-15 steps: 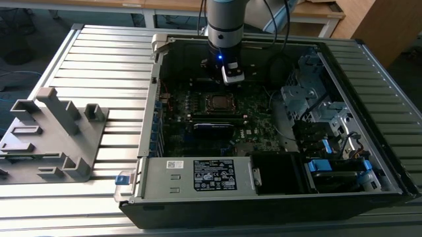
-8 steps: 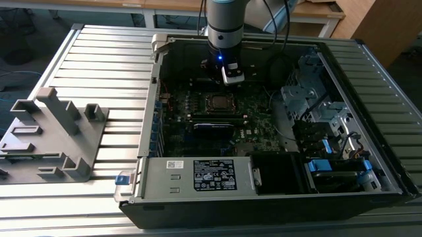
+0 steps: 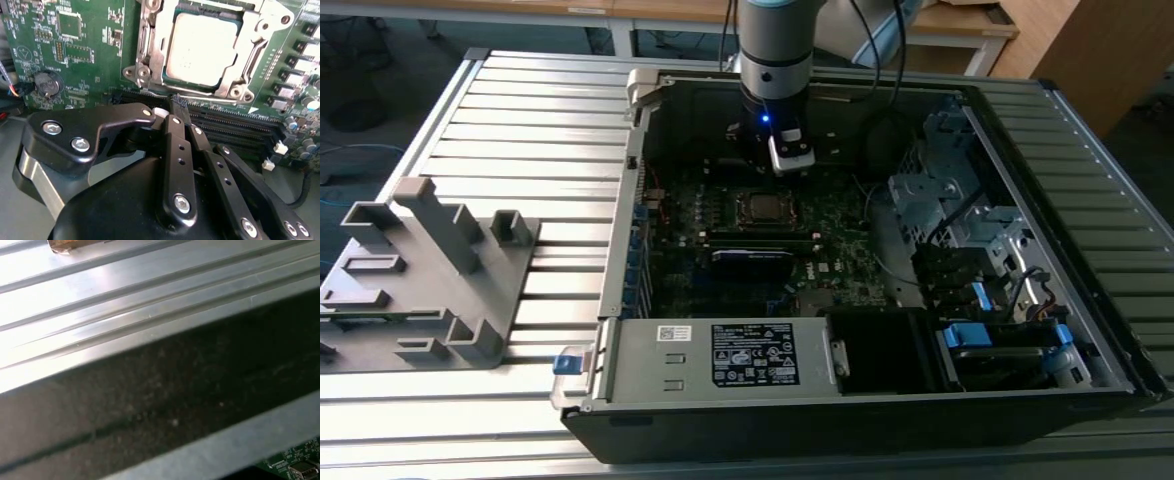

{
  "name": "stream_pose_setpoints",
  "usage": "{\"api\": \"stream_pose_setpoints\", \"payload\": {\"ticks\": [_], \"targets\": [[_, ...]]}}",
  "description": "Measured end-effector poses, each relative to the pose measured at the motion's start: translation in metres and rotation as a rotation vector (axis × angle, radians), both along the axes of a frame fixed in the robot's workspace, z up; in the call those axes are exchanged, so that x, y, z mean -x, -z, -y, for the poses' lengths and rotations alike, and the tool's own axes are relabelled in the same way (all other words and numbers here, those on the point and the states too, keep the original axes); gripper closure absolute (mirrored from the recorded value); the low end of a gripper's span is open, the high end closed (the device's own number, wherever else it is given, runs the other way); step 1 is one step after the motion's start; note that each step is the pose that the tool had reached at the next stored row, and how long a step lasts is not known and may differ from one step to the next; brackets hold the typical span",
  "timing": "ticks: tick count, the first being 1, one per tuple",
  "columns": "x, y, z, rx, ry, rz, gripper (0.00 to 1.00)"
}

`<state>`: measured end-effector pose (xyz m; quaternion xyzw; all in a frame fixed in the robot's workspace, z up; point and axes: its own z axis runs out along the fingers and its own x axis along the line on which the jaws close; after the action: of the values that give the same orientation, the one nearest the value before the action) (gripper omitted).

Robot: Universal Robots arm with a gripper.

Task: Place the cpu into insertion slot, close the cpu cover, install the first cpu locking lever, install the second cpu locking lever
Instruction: 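Install the first cpu locking lever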

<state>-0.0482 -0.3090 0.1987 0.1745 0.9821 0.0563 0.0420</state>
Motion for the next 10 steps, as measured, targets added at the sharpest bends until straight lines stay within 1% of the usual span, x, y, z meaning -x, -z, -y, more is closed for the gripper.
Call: {"api": "stream_pose_setpoints", "payload": {"ticks": [2, 5, 6, 10], "targets": [[0.0, 0.0011, 0.0, 0.0154, 0.0, -0.0001, 0.89], [0.0001, 0.0026, 0.0, 0.0407, 0.0, -0.0004, 0.89], [0.0001, 0.0031, 0.0, 0.0454, 0.0, -0.0002, 0.89], [0.0, 0.0034, 0.0, 0.0463, 0.0, 0.0, 0.89]]}}
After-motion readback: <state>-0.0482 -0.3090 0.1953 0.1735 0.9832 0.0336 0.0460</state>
